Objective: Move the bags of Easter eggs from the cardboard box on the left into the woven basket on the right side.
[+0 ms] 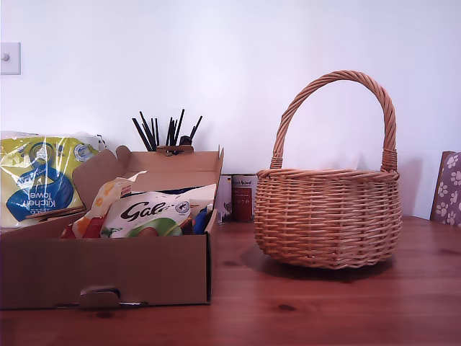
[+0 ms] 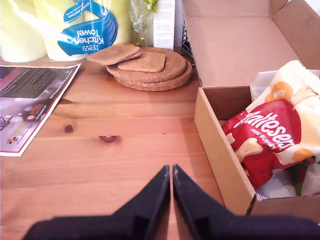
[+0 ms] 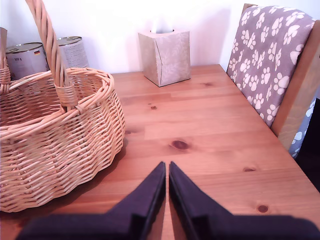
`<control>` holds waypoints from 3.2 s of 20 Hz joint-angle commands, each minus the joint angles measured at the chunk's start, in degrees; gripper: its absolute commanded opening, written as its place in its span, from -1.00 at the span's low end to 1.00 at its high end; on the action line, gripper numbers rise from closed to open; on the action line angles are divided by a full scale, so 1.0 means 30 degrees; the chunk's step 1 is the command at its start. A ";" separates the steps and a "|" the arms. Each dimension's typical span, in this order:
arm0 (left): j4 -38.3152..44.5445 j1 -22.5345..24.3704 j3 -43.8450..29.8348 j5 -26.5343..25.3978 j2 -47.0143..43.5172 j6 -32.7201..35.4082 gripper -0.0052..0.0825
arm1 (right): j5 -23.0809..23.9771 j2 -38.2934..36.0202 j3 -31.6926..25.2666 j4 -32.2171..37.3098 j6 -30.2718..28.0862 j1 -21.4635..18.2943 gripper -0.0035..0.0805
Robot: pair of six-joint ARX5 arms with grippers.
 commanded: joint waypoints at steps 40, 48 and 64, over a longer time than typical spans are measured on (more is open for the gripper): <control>-0.3920 -0.6615 1.4994 0.5370 2.0393 0.6149 -0.81 | -0.6295 1.2254 1.9176 -1.5562 -0.0823 0.8022 -0.94; -0.1377 -0.8597 1.5941 0.1960 2.3642 0.3803 0.90 | -0.9267 1.3879 1.9176 -1.4702 -0.0627 0.8590 -0.95; -0.4685 -0.9945 1.9278 -0.4809 3.0483 0.1362 0.90 | -0.9071 1.4156 1.9176 -1.2327 -0.0459 0.8590 -0.95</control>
